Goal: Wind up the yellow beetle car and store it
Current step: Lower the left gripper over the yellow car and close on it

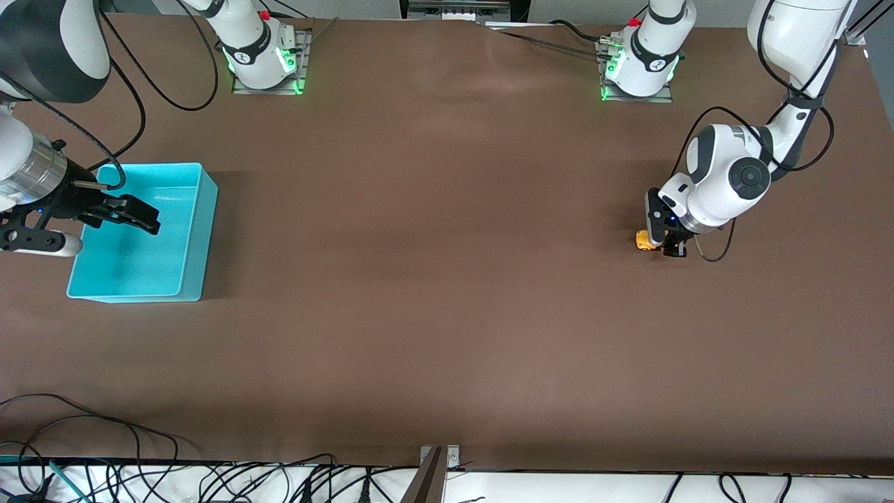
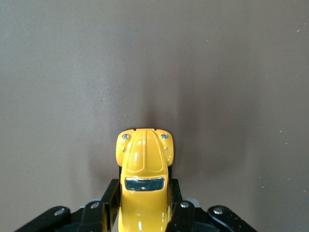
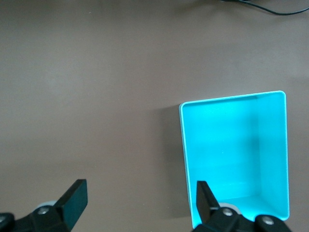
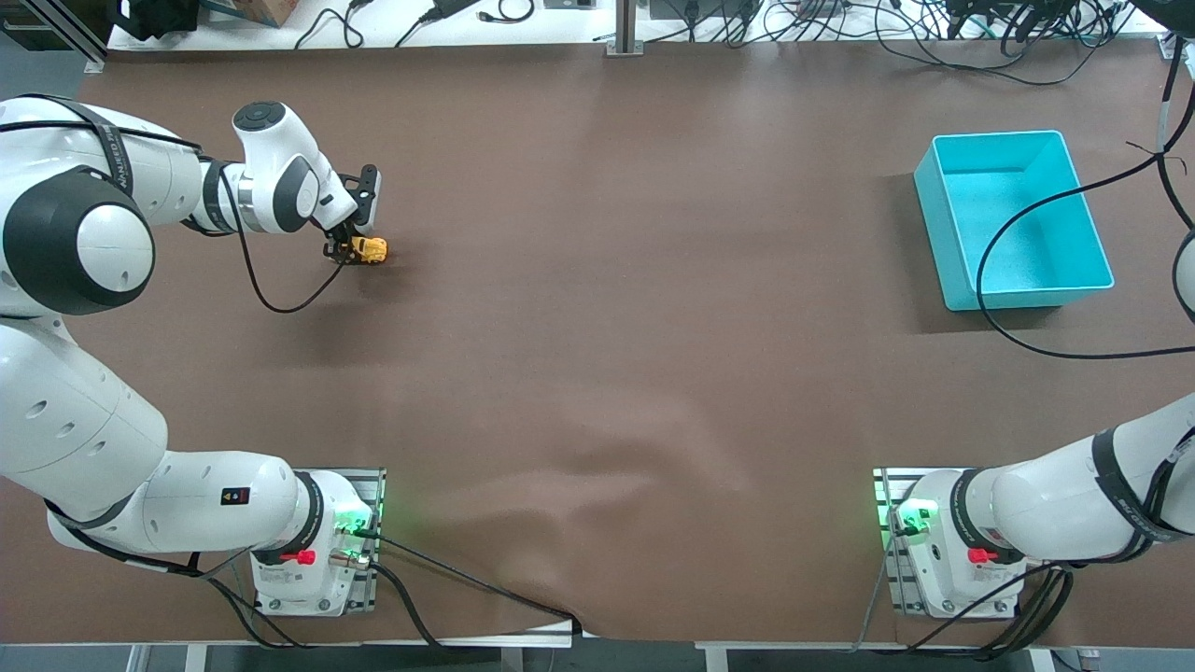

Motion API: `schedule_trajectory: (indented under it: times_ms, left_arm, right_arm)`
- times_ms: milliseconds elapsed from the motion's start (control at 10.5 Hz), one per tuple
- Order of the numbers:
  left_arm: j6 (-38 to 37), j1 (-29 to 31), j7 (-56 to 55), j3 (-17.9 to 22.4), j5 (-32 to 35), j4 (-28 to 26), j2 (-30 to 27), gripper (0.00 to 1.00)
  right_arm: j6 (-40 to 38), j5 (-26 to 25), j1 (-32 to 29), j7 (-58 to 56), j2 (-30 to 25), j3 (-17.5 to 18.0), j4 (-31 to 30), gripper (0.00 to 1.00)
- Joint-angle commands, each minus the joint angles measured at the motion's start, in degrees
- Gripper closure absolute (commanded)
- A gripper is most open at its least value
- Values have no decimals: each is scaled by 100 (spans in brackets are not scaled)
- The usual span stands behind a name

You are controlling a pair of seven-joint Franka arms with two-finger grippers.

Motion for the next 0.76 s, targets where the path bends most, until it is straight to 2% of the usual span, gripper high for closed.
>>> schedule_trajectory:
  times_ms: [0, 287, 669]
  left_arm:
    - [-4, 43, 111, 235, 66, 26, 163, 100]
    - [-4, 288, 523, 305, 31, 61, 242, 100]
    - [-4, 368, 1173, 902, 13, 193, 374, 100]
  right_arm:
    - [31, 98, -49, 35, -42, 27, -60, 0]
    - [31, 107, -49, 35, -42, 27, -60, 0]
    - [40, 107, -49, 35, -42, 27, -60, 0]
